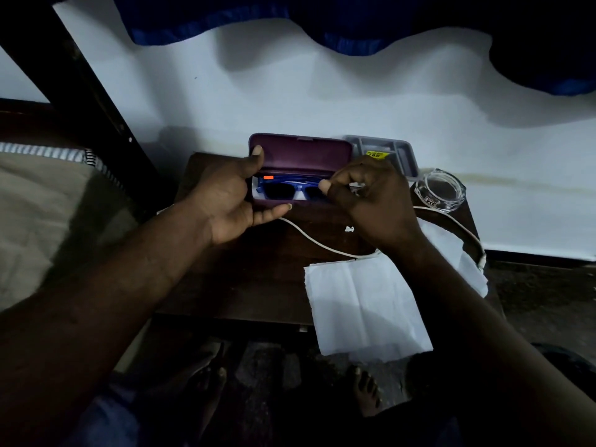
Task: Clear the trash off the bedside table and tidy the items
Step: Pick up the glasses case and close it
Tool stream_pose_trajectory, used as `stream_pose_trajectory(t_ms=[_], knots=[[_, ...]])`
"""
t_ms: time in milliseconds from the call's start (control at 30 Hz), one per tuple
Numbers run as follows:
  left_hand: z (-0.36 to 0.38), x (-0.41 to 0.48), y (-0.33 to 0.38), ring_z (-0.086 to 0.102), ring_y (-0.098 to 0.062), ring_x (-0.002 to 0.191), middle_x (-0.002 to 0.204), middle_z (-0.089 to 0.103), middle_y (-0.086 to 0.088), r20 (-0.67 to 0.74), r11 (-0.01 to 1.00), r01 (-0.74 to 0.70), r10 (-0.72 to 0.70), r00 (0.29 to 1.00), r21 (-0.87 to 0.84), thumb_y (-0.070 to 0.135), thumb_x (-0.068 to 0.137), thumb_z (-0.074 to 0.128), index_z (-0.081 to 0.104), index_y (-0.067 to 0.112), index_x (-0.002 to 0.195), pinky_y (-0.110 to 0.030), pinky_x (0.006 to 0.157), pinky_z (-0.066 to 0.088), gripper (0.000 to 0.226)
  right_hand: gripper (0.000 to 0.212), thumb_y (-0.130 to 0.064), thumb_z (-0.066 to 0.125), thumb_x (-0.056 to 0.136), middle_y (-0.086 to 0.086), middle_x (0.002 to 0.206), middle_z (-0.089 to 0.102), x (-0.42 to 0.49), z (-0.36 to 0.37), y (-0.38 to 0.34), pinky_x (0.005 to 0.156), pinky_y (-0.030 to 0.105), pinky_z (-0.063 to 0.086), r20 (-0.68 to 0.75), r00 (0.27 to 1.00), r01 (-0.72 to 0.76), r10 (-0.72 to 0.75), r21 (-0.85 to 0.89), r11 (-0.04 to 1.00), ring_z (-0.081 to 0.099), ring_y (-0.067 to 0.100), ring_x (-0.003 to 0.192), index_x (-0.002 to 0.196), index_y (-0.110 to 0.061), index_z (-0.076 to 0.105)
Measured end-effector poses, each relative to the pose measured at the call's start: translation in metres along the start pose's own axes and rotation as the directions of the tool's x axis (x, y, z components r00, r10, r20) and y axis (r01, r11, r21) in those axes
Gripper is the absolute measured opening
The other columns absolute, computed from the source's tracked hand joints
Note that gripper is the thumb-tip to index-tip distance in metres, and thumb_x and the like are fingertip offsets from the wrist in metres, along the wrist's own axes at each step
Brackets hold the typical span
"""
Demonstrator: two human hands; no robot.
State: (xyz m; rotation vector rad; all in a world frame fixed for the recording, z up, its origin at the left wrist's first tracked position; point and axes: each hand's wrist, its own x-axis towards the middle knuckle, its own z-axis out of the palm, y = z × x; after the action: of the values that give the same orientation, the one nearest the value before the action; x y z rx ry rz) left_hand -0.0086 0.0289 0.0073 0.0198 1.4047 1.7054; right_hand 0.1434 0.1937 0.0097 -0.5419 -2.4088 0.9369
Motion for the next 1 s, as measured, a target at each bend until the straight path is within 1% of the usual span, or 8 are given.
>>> stream_pose_trajectory(t_ms=[133, 233, 333, 467, 633, 733, 867, 1000], knots=[[0.002, -0.002, 0.002, 0.079, -0.028, 0.086, 0.104, 0.079, -0.008, -0.002, 1.000, -0.001, 0.001, 1.000, -0.009, 0.044, 0.098, 0.064, 0.068, 0.016, 0.113, -0.040, 0.064, 0.060, 0.032, 0.021, -0.041, 0.074, 0.088, -0.007, 0.087, 0.074, 0.003, -0.006, -0.002, 0.082, 0.036, 0.055, -0.117, 0.985, -0.117, 0.129, 0.098, 0.988, 0.069, 0.009, 0.087, 0.080, -0.022, 0.073], [0.002, -0.003, 0.003, 0.078, -0.028, 0.086, 0.102, 0.079, -0.008, 0.008, 1.000, -0.002, 0.002, 1.000, -0.013, 0.043, 0.098, 0.063, 0.067, 0.016, 0.114, -0.040, 0.064, 0.060, 0.032, 0.020, -0.031, 0.082, 0.084, -0.001, 0.097, 0.074, 0.005, -0.008, 0.000, 0.083, 0.036, 0.059, -0.181, 0.938, -0.242, 0.295, 0.265, 0.933, 0.072, 0.016, 0.091, 0.089, -0.027, 0.063], [0.003, -0.005, 0.004, 0.078, -0.026, 0.082, 0.098, 0.079, -0.006, 0.015, 1.000, 0.006, -0.006, 1.000, -0.026, 0.043, 0.099, 0.062, 0.067, 0.016, 0.111, -0.039, 0.062, 0.060, 0.029, 0.031, -0.018, 0.080, 0.088, 0.003, 0.105, 0.071, 0.006, -0.011, 0.003, 0.075, 0.044, 0.063, 0.019, 0.894, -0.398, 0.448, 0.491, 0.775, 0.073, 0.023, 0.097, 0.112, -0.017, 0.059], [0.004, -0.008, 0.008, 0.075, -0.033, 0.104, 0.126, 0.072, -0.013, 0.091, 0.995, 0.058, -0.050, 0.995, -0.087, 0.031, 0.102, 0.051, 0.062, 0.012, 0.131, -0.046, 0.075, 0.062, 0.037, 0.040, -0.006, 0.065, 0.098, -0.001, 0.104, 0.071, 0.004, -0.011, 0.004, 0.062, 0.034, 0.061, 0.216, 0.893, -0.437, 0.394, 0.627, 0.645, 0.072, 0.018, 0.082, 0.135, -0.021, 0.058], [-0.002, -0.011, 0.015, 0.066, -0.041, 0.121, 0.140, 0.063, -0.016, 0.243, 0.958, 0.120, -0.055, 0.969, -0.259, 0.052, 0.093, 0.046, 0.053, 0.009, 0.146, -0.057, 0.095, 0.055, 0.069, 0.032, 0.001, 0.048, 0.100, 0.004, 0.105, 0.076, 0.008, -0.011, 0.001, 0.063, 0.032, 0.061, 0.236, 0.873, -0.445, 0.426, 0.744, 0.498, 0.074, 0.025, 0.085, 0.119, -0.017, 0.066], [0.002, -0.012, 0.016, 0.069, -0.044, 0.114, 0.131, 0.068, -0.020, 0.208, 0.963, 0.155, -0.108, 0.972, -0.223, 0.064, 0.086, 0.062, 0.060, 0.005, 0.134, -0.055, 0.087, 0.059, 0.076, 0.026, -0.010, 0.048, 0.103, 0.003, 0.096, 0.072, 0.007, -0.010, -0.001, 0.065, 0.034, 0.062, 0.276, 0.848, -0.465, 0.452, 0.796, 0.386, 0.073, 0.022, 0.076, 0.093, -0.015, 0.072], [0.009, -0.013, 0.008, 0.070, -0.044, 0.110, 0.129, 0.068, -0.019, 0.167, 0.992, 0.090, -0.074, 0.983, -0.090, 0.023, 0.085, 0.073, 0.063, 0.011, 0.117, -0.037, 0.073, 0.063, 0.035, 0.009, -0.020, 0.066, 0.098, 0.005, 0.096, 0.068, 0.007, -0.004, -0.001, 0.066, 0.033, 0.061, 0.268, 0.828, -0.500, 0.493, 0.752, 0.431, 0.064, 0.023, 0.082, 0.097, -0.011, 0.065], [0.008, -0.010, 0.005, 0.073, -0.045, 0.101, 0.118, 0.070, -0.015, 0.150, 0.998, 0.009, -0.001, 0.989, -0.057, 0.000, 0.082, 0.068, 0.061, 0.013, 0.123, -0.033, 0.072, 0.063, 0.044, 0.020, -0.011, 0.071, 0.094, 0.010, 0.107, 0.066, 0.006, -0.001, -0.002, 0.074, 0.034, 0.061, 0.270, 0.839, -0.503, 0.472, 0.715, 0.485, 0.066, 0.024, 0.086, 0.110, -0.015, 0.061]])
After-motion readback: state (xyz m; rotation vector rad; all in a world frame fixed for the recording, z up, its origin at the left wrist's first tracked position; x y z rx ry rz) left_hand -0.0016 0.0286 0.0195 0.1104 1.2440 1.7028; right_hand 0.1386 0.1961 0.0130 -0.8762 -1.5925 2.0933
